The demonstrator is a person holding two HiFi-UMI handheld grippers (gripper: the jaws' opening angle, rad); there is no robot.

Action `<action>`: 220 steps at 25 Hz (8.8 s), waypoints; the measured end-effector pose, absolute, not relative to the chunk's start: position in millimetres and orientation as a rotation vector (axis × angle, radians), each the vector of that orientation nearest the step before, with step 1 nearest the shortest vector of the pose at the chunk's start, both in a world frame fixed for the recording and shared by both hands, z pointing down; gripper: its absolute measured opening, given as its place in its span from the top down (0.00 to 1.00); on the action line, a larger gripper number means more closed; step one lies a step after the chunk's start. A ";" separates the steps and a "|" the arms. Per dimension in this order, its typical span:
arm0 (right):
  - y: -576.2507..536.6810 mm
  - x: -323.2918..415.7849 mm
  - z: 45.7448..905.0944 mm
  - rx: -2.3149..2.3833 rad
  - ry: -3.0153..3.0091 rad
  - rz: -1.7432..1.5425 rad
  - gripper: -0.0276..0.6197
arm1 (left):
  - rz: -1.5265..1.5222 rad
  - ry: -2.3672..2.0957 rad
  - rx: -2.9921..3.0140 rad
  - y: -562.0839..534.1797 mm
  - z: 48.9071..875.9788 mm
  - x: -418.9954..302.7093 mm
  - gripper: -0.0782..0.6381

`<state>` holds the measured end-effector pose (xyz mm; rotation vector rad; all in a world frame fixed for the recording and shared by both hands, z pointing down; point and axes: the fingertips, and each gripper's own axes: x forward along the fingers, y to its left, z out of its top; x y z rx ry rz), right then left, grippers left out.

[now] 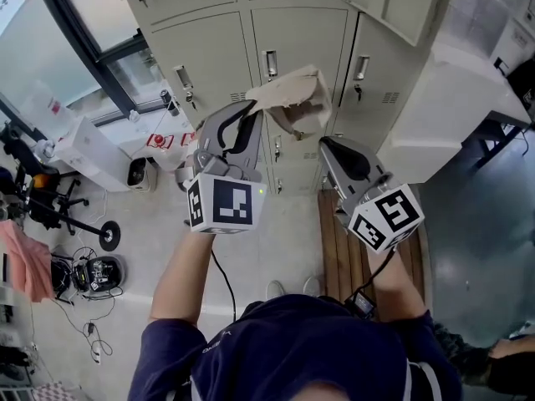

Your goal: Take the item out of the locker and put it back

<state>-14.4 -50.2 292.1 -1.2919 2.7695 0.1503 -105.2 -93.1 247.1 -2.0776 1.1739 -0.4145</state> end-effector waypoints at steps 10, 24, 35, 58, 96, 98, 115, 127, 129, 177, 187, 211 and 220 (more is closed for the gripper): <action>-58.6 28.5 286.0 -1.226 2.788 0.172 0.95 | -0.428 1.232 -2.007 -100.7 229.2 -70.7 0.87; -75.7 75.3 271.2 -1.155 2.781 0.219 0.95 | -0.422 1.268 -1.851 -116.3 173.0 -30.7 0.87; -118.3 66.3 272.9 -1.167 2.775 0.233 0.95 | -0.382 1.236 -1.795 -154.2 147.8 -31.1 0.87; -251.3 8.2 269.3 -1.269 2.730 0.244 0.95 | -0.251 1.109 -1.617 -263.1 53.0 -66.2 0.87; -354.6 33.7 266.8 -1.030 2.812 0.178 0.95 | -0.612 1.100 -1.448 -434.4 78.1 8.4 0.86; -357.1 35.7 267.1 -1.012 2.819 0.175 0.95 | -0.644 1.097 -1.438 -441.2 83.9 12.8 0.86; -368.0 42.7 274.9 -0.938 2.846 0.134 0.95 | -0.855 1.036 -1.444 -489.1 126.2 27.4 0.86; -372.3 45.0 281.7 -0.964 2.846 0.114 0.95 | -0.906 0.981 -1.571 -501.4 148.2 35.7 0.82; -371.8 45.7 281.8 -0.968 2.844 0.111 0.95 | -0.913 0.973 -1.610 -503.2 151.4 36.4 0.81; -294.4 -8.9 284.7 -1.269 2.792 0.143 0.95 | -0.161 0.992 -2.442 -345.4 219.4 -63.1 0.85; -266.9 -3.5 280.8 -1.307 2.778 0.156 0.95 | -0.014 1.001 -2.671 -308.0 262.8 -63.7 0.87; -143.4 83.5 291.7 -1.132 2.838 0.118 0.95 | -0.007 1.112 -2.790 -161.9 327.8 22.7 0.89; -110.2 80.5 294.8 -1.048 2.863 0.113 0.95 | -0.020 1.127 -2.775 -120.6 333.6 25.7 0.89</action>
